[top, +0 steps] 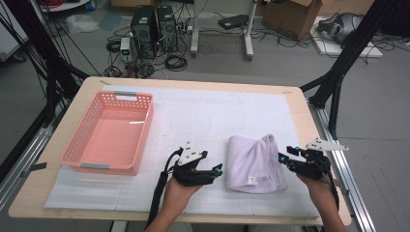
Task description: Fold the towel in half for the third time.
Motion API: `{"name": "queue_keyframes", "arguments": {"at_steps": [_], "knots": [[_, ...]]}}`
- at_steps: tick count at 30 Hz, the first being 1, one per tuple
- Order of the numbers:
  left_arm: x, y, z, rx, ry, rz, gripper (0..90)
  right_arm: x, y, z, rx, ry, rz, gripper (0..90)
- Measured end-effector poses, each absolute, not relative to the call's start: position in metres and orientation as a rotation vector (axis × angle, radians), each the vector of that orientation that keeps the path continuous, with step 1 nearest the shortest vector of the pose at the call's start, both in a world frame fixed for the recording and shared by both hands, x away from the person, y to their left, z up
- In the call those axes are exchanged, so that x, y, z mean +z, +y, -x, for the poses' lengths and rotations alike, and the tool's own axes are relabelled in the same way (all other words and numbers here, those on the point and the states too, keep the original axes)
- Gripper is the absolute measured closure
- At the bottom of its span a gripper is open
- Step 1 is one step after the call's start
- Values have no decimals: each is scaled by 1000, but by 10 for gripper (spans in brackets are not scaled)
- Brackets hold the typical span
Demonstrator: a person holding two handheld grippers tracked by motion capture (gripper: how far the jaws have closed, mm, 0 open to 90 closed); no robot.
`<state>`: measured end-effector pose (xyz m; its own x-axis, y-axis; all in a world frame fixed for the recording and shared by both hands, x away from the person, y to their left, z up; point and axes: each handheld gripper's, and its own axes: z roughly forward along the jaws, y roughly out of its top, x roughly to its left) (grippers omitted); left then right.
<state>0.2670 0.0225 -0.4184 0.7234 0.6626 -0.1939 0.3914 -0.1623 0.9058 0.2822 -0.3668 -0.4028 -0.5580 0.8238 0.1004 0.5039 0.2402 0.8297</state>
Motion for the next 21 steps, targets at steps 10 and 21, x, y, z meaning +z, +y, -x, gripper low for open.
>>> {"name": "queue_keyframes", "arguments": {"at_steps": [10, 21], "knots": [[-434, 53, -260, 309, 882, -1795, 288, -423, -356, -262, 1200, 2298, -1299, 868], [-439, 78, -255, 325, 917, -1762, 289, -393, -355, -256, 1108, 2157, -1298, 598]]}}
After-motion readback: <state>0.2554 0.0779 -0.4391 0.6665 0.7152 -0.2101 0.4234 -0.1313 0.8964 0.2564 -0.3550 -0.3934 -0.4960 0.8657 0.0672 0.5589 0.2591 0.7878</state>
